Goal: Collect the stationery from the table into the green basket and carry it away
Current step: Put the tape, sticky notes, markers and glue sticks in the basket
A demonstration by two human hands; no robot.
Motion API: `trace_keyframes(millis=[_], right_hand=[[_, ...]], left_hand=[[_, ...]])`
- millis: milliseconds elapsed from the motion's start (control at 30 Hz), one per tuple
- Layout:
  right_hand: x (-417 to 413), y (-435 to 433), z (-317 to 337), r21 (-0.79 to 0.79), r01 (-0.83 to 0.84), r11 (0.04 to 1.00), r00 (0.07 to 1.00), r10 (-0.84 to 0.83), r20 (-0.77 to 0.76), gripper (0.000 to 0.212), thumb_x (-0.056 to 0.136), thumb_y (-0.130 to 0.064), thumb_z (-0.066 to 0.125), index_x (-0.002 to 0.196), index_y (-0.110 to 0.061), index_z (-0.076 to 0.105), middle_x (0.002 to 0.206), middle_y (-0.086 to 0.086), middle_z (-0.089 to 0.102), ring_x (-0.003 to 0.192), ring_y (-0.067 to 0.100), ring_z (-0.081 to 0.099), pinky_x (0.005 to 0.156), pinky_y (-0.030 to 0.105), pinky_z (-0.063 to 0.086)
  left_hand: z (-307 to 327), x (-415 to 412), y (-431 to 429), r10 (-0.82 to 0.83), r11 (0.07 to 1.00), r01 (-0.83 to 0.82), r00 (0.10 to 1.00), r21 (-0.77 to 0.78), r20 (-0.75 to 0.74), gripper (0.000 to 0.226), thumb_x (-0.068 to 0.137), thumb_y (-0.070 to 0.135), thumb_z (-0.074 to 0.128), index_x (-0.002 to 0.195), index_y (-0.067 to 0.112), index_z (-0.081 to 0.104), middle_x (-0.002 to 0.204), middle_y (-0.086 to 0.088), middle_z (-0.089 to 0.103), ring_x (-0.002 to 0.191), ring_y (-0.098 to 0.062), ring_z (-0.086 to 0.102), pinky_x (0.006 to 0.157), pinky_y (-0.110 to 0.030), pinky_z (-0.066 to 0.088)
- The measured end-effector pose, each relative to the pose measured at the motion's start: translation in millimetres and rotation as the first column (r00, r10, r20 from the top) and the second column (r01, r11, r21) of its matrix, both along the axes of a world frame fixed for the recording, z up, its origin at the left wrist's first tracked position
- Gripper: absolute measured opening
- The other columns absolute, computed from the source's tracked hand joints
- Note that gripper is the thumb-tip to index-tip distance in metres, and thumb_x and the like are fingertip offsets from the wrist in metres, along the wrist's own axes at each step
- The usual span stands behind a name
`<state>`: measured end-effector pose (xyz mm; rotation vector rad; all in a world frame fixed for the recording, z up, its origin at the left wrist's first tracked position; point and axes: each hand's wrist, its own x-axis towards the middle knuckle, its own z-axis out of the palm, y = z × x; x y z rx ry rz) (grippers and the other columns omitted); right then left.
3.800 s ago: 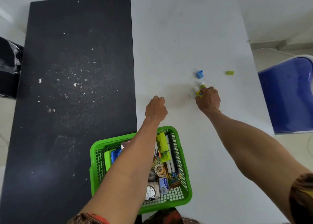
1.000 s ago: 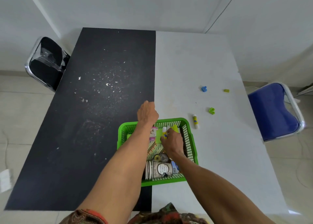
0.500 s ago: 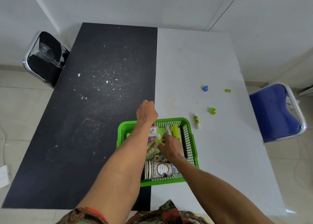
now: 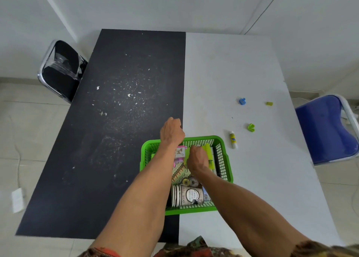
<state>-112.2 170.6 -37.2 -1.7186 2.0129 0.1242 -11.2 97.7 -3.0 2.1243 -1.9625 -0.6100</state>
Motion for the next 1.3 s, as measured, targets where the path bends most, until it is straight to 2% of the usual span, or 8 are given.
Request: trace_keyframes(millis=[167,367,533,667,767,900,1067,1300], right_hand=[[1.9,7.4,-5.4,-0.011,-0.058,0.998,0.998,0.058,0.001,0.016,0.093,-0.011,0.056,0.108,-0.008,0.056,0.098,0.007,0.063,0.069,0.014,0.051,0.058,0.023,0.041],[2.7,15.5,-13.1,-0.021,-0.152,0.988,0.988,0.152,0.011,0.025,0.092,-0.003,0.054,0.117,-0.006,0.054,0.112,0.011,0.059,0.081,0.018,0.053,0.071,0.026,0.048],[-0.6,8.3,-24.9,-0.07,-0.105,0.992,0.986,0.114,0.125,0.037,0.103,-0.021,0.026,0.119,0.0,0.052,0.119,0.022,0.055,0.108,0.038,0.053,0.09,0.043,0.042],[-1.5,6.3,-23.0,-0.08,-0.112,0.99,0.986,0.121,0.115,0.029,0.102,-0.015,0.035,0.118,0.0,0.054,0.119,0.02,0.055,0.1,0.032,0.056,0.087,0.038,0.046],[-6.5,6.8,-12.1,-0.095,-0.068,0.993,0.991,0.079,0.111,0.02,0.095,-0.002,0.045,0.111,-0.001,0.057,0.114,0.016,0.057,0.081,0.022,0.055,0.067,0.026,0.046],[-27.6,-9.0,5.4,-0.195,0.002,0.981,0.995,0.018,0.1,0.017,0.09,-0.001,0.043,0.097,0.001,0.058,0.101,0.017,0.059,0.085,0.032,0.057,0.063,0.031,0.033],[-75.8,-34.6,19.9,-0.312,0.182,0.933,0.977,-0.135,0.165,0.017,0.087,-0.005,0.048,0.095,0.001,0.062,0.096,0.02,0.061,0.087,0.039,0.06,0.067,0.04,0.044],[-146.3,-54.9,9.9,-0.166,0.278,0.946,0.96,-0.269,0.075,0.034,0.09,-0.016,0.05,0.123,-0.01,0.055,0.118,0.012,0.058,0.111,0.031,0.054,0.085,0.038,0.045]], left_hand=[[-4.2,10.7,3.9,0.009,1.0,-0.009,1.0,-0.01,0.014,0.019,0.092,0.008,0.054,0.108,0.006,0.064,0.11,-0.009,0.057,0.096,-0.026,0.059,0.078,-0.035,0.051],[-3.3,10.8,4.4,0.013,1.0,-0.013,1.0,-0.006,0.002,0.018,0.092,0.007,0.055,0.108,0.006,0.064,0.111,-0.01,0.057,0.095,-0.025,0.06,0.076,-0.033,0.051],[-2.9,5.9,6.7,-0.004,1.0,0.004,1.0,0.0,-0.009,0.018,0.093,0.008,0.056,0.108,0.007,0.064,0.111,-0.009,0.056,0.095,-0.023,0.058,0.074,-0.03,0.046],[-6.0,3.7,7.8,-0.009,1.0,0.009,1.0,0.016,-0.005,0.018,0.093,0.008,0.055,0.108,0.006,0.064,0.11,-0.009,0.056,0.095,-0.023,0.059,0.078,-0.033,0.051],[-6.9,-0.7,6.1,-0.018,1.0,0.018,1.0,0.025,0.0,0.018,0.092,0.006,0.055,0.107,0.006,0.064,0.11,-0.009,0.056,0.095,-0.025,0.059,0.08,-0.036,0.052],[-3.8,-16.0,-0.7,-0.044,0.999,0.044,0.999,0.031,-0.001,0.02,0.091,0.008,0.055,0.108,0.007,0.064,0.11,-0.009,0.056,0.098,-0.029,0.06,0.081,-0.04,0.052],[3.3,-52.7,-11.9,-0.125,0.991,0.126,0.992,0.046,-0.023,0.026,0.092,0.01,0.053,0.116,0.008,0.061,0.12,-0.01,0.054,0.106,-0.03,0.059,0.086,-0.04,0.051],[-5.7,-105.9,-26.3,-0.264,0.954,0.273,0.961,0.127,-0.084,0.035,0.092,0.008,0.048,0.125,0.011,0.058,0.126,-0.008,0.054,0.112,-0.027,0.056,0.088,-0.035,0.047]])
